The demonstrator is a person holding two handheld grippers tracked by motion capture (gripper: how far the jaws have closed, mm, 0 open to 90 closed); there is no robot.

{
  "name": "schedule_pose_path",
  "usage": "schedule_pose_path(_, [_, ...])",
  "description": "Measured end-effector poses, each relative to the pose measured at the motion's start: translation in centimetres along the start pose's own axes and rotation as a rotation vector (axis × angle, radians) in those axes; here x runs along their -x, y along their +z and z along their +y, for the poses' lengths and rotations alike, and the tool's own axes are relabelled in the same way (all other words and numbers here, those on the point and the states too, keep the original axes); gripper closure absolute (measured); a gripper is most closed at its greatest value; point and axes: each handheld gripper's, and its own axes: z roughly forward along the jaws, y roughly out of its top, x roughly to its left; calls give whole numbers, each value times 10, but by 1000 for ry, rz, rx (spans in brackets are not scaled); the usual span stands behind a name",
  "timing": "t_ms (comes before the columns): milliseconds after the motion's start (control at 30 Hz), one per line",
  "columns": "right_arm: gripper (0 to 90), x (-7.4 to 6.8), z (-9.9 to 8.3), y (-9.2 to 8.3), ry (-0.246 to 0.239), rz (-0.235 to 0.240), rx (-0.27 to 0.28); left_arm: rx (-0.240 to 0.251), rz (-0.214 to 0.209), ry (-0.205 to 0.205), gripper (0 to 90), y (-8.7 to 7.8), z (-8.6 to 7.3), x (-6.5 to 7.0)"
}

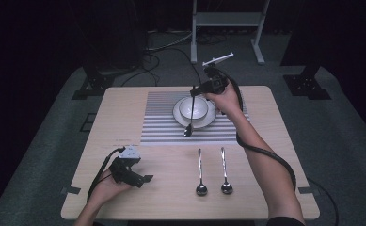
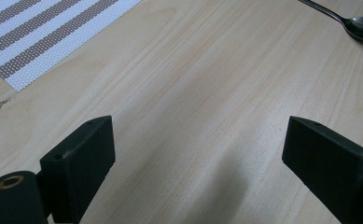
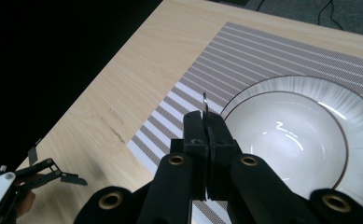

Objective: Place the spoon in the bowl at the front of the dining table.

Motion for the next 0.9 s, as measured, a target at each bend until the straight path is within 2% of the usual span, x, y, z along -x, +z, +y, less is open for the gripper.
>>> schedule_pose_path(233, [884,1,11,-6,9,-34,23,8,-1,-1,83,-1,0,0])
schedule_pose_path(700, [884,17,27,-7,52,-106,56,12,-6,-6,83,-1,0,-1])
schedule_pose_path(900, [884,22,32,-10,73,-122,79,10,-11,-5,83,-1,0,0])
